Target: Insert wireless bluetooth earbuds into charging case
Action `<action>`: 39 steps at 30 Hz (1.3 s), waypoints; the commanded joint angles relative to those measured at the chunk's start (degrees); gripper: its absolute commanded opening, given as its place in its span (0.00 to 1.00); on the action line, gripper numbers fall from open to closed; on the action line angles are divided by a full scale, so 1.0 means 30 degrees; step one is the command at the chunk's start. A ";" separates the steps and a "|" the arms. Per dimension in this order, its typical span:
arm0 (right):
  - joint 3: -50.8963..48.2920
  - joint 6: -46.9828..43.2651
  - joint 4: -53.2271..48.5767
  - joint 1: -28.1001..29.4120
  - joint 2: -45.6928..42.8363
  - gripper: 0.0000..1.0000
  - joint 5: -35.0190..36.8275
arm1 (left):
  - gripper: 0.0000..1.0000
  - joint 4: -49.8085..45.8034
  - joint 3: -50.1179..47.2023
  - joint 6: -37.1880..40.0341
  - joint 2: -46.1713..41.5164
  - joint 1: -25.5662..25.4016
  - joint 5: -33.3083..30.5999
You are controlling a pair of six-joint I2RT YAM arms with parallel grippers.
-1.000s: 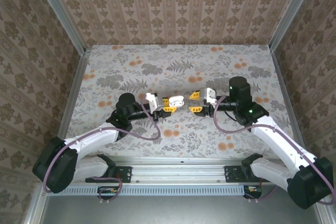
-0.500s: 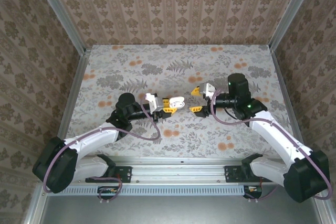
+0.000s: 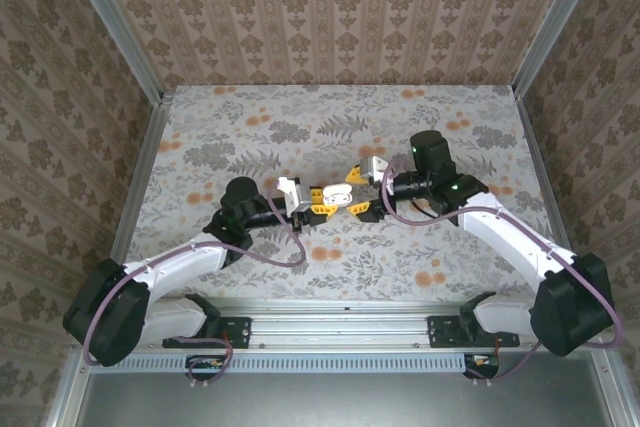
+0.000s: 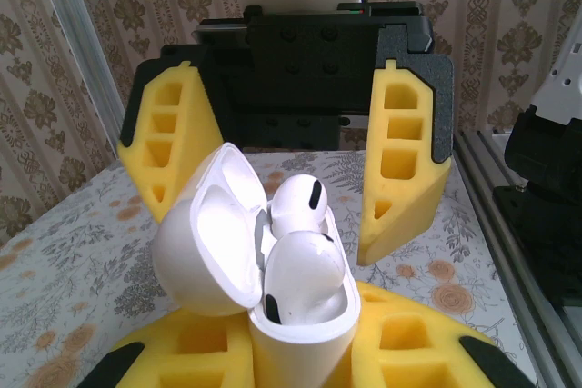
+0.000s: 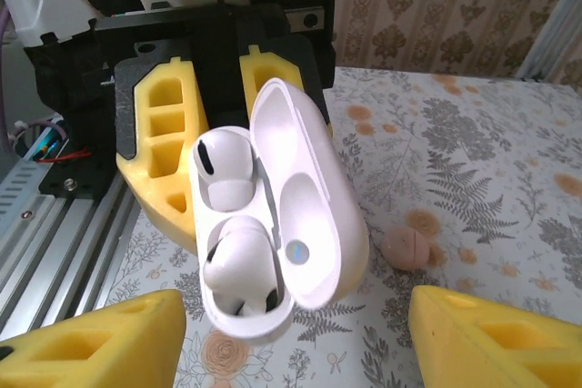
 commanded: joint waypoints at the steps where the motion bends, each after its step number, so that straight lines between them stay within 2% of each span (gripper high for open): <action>1: 0.0969 -0.0930 -0.0647 0.0287 0.0550 0.67 -0.1141 | 0.00 0.0865 0.0603 -0.0400 0.0029 -0.0134 0.0455; 4: 0.1515 -0.1820 -0.1692 0.0580 0.0832 0.66 -0.1088 | 0.00 0.0874 0.0545 -0.0373 0.0065 -0.0130 0.0297; 13: 0.1423 -0.2000 -0.1869 0.0596 -0.0012 0.63 -0.1352 | 0.00 0.0900 0.0427 -0.0344 0.0139 -0.0118 -0.0146; 23: 0.0866 -0.1819 -0.1944 0.0143 -0.2259 0.54 -0.1935 | 0.00 0.0929 0.0281 -0.0335 0.0052 -0.0114 -0.0463; 27: 0.0165 -0.1292 -0.1276 -0.0105 -0.3138 0.53 -0.1363 | 0.00 0.0947 0.0340 -0.0404 0.0021 -0.0139 -0.0282; 35: 0.0530 -0.0711 -0.0023 -0.0242 -0.1845 0.56 -0.0797 | 0.00 0.1018 0.0421 -0.0516 0.0021 -0.0169 -0.0055; 39: 0.1236 -0.1594 -0.1648 -0.0083 -0.1163 0.55 -0.1335 | 0.00 0.1089 0.0457 -0.0534 0.0049 -0.0147 -0.0069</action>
